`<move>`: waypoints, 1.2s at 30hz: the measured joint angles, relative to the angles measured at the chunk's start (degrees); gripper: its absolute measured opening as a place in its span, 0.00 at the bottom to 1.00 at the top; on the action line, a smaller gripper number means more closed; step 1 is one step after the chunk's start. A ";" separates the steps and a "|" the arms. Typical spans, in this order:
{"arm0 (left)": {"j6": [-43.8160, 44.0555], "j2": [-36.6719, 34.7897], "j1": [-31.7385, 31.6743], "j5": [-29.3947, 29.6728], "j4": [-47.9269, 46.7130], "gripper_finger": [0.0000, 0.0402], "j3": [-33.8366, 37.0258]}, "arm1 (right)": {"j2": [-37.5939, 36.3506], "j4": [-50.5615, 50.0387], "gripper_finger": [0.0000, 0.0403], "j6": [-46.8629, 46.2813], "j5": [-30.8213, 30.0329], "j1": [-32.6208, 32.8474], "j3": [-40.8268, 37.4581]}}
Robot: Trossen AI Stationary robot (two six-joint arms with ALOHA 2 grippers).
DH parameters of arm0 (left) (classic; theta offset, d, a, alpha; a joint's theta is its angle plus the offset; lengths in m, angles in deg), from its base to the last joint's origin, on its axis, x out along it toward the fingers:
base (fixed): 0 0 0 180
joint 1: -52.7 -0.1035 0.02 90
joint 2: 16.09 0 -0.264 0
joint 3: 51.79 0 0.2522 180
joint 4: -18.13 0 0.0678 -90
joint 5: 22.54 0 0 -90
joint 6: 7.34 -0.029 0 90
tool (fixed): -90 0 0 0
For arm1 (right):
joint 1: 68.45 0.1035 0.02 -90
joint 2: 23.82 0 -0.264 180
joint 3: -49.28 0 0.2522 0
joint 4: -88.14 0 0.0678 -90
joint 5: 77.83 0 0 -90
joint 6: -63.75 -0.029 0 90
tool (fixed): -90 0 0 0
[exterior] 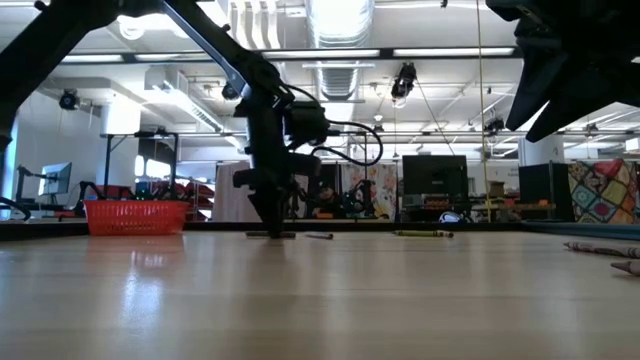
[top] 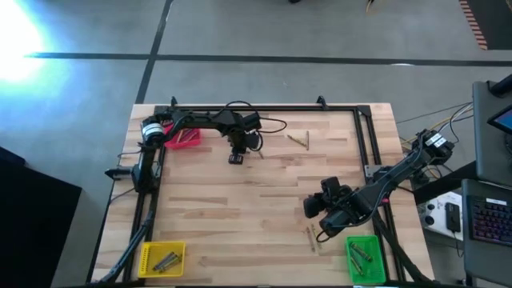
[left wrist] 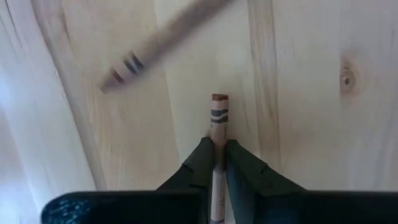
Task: Sort crayons
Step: Put the brown crayon into the yellow bin
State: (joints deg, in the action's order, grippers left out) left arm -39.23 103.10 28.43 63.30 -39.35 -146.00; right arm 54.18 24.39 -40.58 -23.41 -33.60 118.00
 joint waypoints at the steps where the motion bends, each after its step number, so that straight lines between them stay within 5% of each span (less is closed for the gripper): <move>1: 0.68 -0.41 -0.02 -0.10 -0.27 0.02 -0.44 | 0.00 -0.01 0.28 -1.01 0.00 0.00 0.00; 10: 14.06 -8.69 0.69 -3.39 -5.73 0.00 -1.12 | 0.00 1.18 0.28 -8.26 -0.44 -0.02 0.00; 17: 26.08 -21.67 4.18 -4.51 -4.33 0.00 10.93 | 0.00 1.03 0.28 -6.18 -5.05 -2.28 -0.82; 23: 48.36 -36.24 10.86 -4.49 -4.01 0.00 25.09 | 0.00 0.81 0.28 6.83 -8.10 -6.72 -1.16; 30: 90.92 -55.56 33.97 -1.34 -3.50 0.00 37.54 | 0.00 0.90 0.28 23.46 0.26 -13.63 -1.22; 36: 120.21 -60.59 58.50 -1.04 -3.57 0.00 40.03 | 0.00 1.58 0.28 33.86 10.36 -15.56 -1.95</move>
State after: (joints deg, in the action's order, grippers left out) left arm 80.98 42.51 86.92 62.26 -42.93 -105.97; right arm 54.18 25.97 -6.71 -13.04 -49.16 116.05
